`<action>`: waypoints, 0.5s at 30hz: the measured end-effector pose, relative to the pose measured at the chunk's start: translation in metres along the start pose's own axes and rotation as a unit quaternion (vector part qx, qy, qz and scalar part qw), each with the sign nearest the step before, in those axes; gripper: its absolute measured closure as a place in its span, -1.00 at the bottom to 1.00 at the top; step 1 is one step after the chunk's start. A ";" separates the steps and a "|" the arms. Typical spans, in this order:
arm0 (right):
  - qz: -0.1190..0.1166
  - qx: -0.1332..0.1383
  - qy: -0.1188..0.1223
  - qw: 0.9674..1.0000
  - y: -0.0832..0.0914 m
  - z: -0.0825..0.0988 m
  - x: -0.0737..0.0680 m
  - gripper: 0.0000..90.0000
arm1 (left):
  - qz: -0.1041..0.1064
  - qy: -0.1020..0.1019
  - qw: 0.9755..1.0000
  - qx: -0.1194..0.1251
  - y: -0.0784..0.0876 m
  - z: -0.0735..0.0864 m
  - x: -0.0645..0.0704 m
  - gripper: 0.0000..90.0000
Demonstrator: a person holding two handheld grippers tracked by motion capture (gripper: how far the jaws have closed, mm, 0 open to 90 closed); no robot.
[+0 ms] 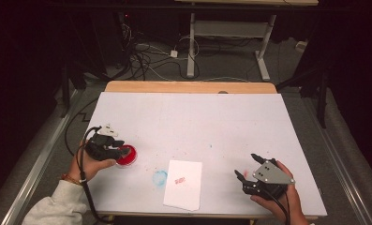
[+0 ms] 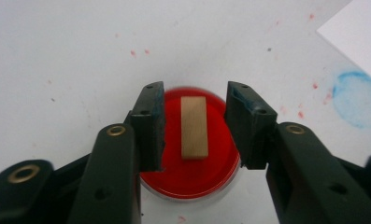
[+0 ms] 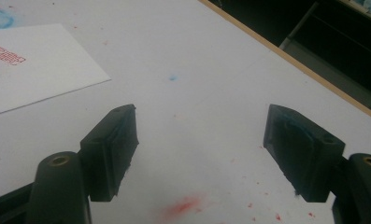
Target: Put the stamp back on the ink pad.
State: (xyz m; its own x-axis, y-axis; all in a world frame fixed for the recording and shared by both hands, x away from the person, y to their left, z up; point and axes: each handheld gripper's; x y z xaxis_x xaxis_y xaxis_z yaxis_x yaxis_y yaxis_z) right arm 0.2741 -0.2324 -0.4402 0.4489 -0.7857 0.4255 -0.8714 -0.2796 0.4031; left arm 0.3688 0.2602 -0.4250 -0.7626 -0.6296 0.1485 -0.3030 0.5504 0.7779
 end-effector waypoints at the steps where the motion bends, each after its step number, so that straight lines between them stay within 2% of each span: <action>1: 0.000 0.000 0.000 1.000 0.000 0.000 0.000 -0.41 | -0.001 -0.002 1.000 0.006 0.002 -0.001 0.002 0.22; 4: 0.000 0.000 0.000 1.000 0.000 0.000 0.000 -0.41 | -0.008 -0.014 1.000 0.017 0.005 -0.003 0.007 0.11; 8: 0.001 0.001 -0.001 1.000 0.000 0.000 0.000 -0.41 | -0.022 -0.042 0.998 0.033 0.005 -0.005 0.015 0.00; 10: 0.000 0.002 -0.001 1.000 0.000 0.000 0.000 -0.41 | -0.026 -0.053 0.997 0.050 0.005 -0.006 0.019 -0.12; 15: -0.001 0.003 -0.001 1.000 0.001 0.000 0.000 -0.41 | -0.038 -0.075 0.993 0.084 0.005 -0.008 0.028 -0.28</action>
State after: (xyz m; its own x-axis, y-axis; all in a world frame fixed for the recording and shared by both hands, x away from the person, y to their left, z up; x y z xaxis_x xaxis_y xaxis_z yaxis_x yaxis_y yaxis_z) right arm 0.2735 -0.2326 -0.4396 0.4506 -0.7864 0.4227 -0.8716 -0.2849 0.3990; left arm 0.3505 0.2406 -0.4122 -0.8065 -0.5912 -0.0100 -0.4449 0.5957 0.6687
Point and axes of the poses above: each handheld gripper's, and its own axes: y roughly backward along the jaws, z roughly out of its underside, x roughly to its right, and after that the axes turned 10 degrees about z, right-handed
